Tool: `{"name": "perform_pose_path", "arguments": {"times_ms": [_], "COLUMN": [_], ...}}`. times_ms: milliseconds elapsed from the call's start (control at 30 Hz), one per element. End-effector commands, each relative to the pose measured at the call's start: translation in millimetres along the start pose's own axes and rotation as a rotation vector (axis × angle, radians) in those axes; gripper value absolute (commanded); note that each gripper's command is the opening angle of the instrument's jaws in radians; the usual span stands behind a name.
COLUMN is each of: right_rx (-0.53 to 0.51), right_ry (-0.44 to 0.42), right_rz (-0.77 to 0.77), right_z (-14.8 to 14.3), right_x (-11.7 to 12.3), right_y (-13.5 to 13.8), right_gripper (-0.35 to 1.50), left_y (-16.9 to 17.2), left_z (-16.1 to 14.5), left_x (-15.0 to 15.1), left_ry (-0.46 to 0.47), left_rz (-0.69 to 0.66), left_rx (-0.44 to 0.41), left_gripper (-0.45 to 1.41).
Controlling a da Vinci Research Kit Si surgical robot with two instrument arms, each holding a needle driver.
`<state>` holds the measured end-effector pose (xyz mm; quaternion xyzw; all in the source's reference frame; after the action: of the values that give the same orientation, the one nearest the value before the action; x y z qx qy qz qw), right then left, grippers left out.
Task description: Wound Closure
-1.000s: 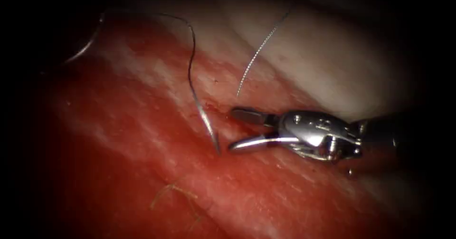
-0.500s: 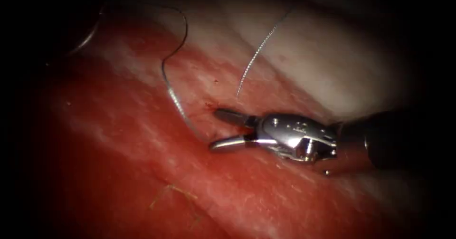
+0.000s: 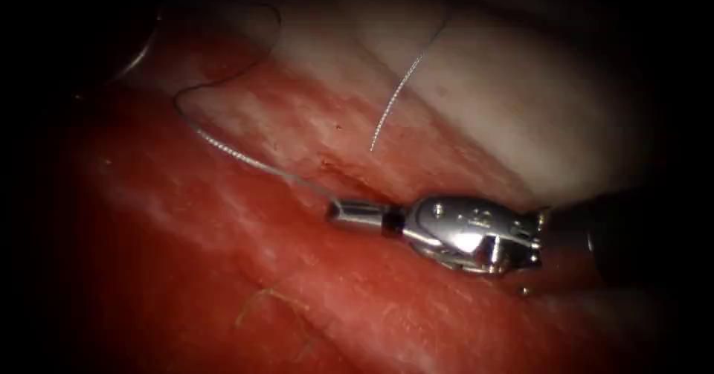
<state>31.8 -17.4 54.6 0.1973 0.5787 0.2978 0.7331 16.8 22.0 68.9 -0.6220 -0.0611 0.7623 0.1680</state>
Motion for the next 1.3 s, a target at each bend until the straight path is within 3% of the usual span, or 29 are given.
{"name": "perform_pose_path", "arguments": {"times_ms": [33, 400, 700, 767, 833, 867, 900, 1000, 1300], "right_rx": [0.014, 0.089, 0.111, 0.113, 0.108, 0.101, 0.087, 0.067, 0.023], "right_ry": [-0.012, -0.058, -0.064, -0.040, -0.004, 0.019, 0.033, 0.045, 0.037], "right_rz": [-0.003, -0.002, -0.001, 0.002, 0.014, 0.015, 0.014, 0.011, 0.002], "right_z": [-0.1, -2.0, -0.8, -0.7, -0.8, -1.0, -1.1, -1.6, -2.2], "right_x": [-0.2, 4.1, 6.8, 7.0, 7.2, 7.3, 7.4, 7.0, 4.6], "right_y": [-2.4, -12.5, -16.3, -16.1, -15.1, -13.8, -13.0, -10.8, -4.1], "right_gripper": [-0.35, -0.35, -0.35, -0.35, 0.42, 0.89, 1.04, 1.14, 1.13], "left_y": [-0.1, -2.0, -2.7, -2.9, -3.1, -3.4, -3.6, -4.5, -6.4], "left_z": [0.7, 1.1, 0.8, 0.6, 0.5, 0.4, 0.3, 0.2, -0.2], "left_x": [-0.7, -2.6, -3.9, -4.1, -4.3, -4.6, -4.7, -5.2, -7.7], "left_ry": [0.001, -0.005, -0.011, -0.015, -0.019, -0.022, -0.025, -0.031, -0.071], "left_rz": [0.000, -0.007, -0.023, -0.028, -0.027, -0.032, -0.032, -0.037, -0.049], "left_rx": [0.000, 0.011, 0.020, 0.020, 0.020, 0.019, 0.018, 0.027, 0.069], "left_gripper": [-0.45, -0.45, -0.45, -0.45, -0.45, -0.45, -0.45, -0.45, -0.45]}}
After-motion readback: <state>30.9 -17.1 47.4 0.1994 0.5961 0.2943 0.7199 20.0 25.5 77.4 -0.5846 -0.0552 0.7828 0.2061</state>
